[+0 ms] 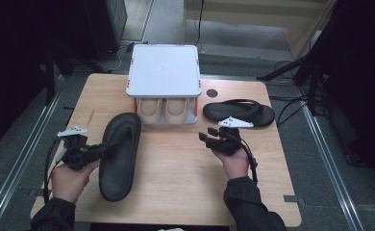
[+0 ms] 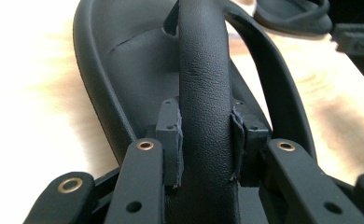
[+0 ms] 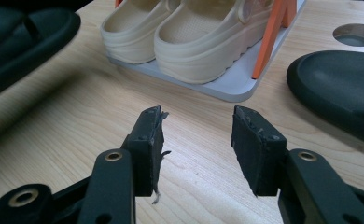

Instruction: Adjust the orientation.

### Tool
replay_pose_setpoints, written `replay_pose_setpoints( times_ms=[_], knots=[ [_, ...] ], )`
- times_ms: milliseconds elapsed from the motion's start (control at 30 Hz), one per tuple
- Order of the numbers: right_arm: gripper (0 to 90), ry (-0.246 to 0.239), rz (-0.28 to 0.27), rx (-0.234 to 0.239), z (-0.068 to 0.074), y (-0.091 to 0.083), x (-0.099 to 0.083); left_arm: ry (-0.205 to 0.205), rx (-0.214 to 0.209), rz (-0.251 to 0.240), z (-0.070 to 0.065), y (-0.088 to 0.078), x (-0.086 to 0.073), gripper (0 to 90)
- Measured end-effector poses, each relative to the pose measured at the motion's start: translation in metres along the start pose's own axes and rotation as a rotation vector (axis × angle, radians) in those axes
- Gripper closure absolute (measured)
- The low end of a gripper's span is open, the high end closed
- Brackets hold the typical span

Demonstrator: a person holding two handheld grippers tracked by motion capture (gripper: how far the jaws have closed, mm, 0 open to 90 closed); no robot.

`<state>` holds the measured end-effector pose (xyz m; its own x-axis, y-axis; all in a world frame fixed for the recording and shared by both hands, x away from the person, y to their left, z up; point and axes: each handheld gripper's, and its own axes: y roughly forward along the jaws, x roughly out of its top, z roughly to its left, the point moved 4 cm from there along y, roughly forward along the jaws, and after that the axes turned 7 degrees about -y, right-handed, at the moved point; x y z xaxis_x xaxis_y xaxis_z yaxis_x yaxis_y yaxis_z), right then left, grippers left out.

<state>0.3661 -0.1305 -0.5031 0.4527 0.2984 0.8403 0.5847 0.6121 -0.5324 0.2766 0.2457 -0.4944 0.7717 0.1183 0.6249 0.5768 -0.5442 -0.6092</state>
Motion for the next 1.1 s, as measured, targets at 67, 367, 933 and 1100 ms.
replay_pose_setpoints(
  times_ms=[67,367,933,1100],
  knots=[
    [54.0,0.001,0.0,-0.001,0.0,0.0,0.0,0.003,-0.007,0.021,-0.005,0.006,-0.006,69.1],
    [54.1,-0.003,0.005,-0.008,-0.001,0.0,-0.001,0.035,-0.017,0.077,-0.018,0.035,-0.02,69.0],
    [54.0,-0.016,0.035,-0.022,0.0,-0.002,-0.005,0.047,-0.039,0.151,-0.029,0.079,-0.032,68.5],
    [53.9,-0.017,0.042,-0.025,0.0,-0.003,-0.006,0.054,-0.039,0.144,-0.032,0.083,-0.033,68.0]
  ],
)
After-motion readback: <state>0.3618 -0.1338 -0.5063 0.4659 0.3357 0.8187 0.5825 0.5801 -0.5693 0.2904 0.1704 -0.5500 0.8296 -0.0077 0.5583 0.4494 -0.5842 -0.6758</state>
